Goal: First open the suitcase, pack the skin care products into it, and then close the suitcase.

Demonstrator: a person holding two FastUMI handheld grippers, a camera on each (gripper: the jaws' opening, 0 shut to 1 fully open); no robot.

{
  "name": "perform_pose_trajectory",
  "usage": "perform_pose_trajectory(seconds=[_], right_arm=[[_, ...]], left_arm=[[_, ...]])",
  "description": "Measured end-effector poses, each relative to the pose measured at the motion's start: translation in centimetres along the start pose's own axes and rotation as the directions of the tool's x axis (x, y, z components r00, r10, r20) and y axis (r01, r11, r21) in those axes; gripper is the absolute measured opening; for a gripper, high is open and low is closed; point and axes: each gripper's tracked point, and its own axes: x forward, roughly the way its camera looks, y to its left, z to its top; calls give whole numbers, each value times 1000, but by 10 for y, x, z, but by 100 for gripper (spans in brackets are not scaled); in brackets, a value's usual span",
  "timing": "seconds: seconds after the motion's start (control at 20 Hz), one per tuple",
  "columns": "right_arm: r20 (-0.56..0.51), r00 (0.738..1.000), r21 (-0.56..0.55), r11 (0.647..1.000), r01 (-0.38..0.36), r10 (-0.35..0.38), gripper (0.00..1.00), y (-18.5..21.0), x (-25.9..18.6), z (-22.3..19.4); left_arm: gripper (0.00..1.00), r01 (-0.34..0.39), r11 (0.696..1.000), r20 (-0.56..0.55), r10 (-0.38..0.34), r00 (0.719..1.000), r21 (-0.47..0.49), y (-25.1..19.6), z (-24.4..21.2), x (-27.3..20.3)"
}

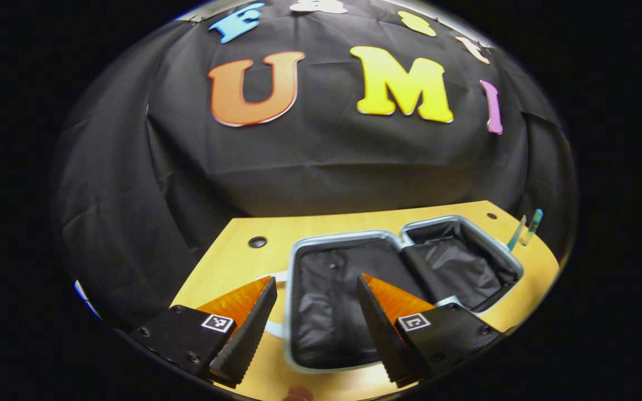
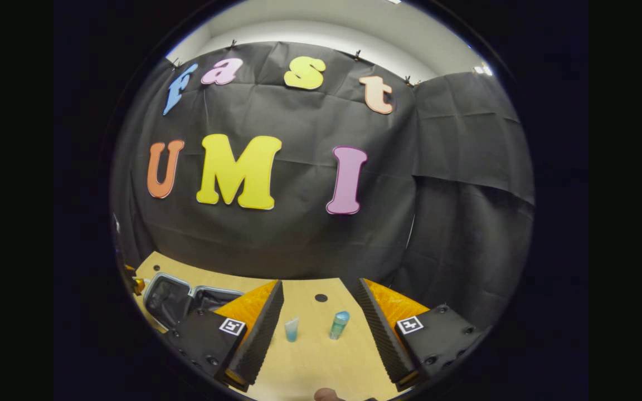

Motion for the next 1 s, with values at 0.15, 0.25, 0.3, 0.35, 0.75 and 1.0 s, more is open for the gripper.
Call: perform_pose_trajectory(seconds=[0.15, 0.25, 0.3, 0.35, 0.75, 1.0], right_arm=[[-8, 1000, -2, 1000, -3, 3, 80, -32, 12, -10], [-10, 1000, 15, 1000, -3, 3, 80, -57, 20, -13], [-8, 1000, 23, 1000, -4, 4, 80, -69, 25, -14], [-11, 1000, 24, 1000, 1, 0, 80, -82, 31, -15], [-53, 998, 14, 1000, 26, -25, 80, -182, 72, -42], [-114, 993, -24, 1000, 11, -14, 80, -219, 92, -75]], left_arm=[[97, 70, 997, 6, -70, 998, -25, -76, 21, -10], [97, 143, 987, -6, -144, 990, -68, -140, 28, -13], [97, 169, 983, -7, -170, 985, -72, -172, 31, -12], [97, 188, 980, -10, -189, 982, -65, -201, 34, -10], [97, 394, 918, -38, -393, 919, 38, -417, 20, 15], [98, 369, 929, -100, -367, 925, 5, -479, -19, 76]])
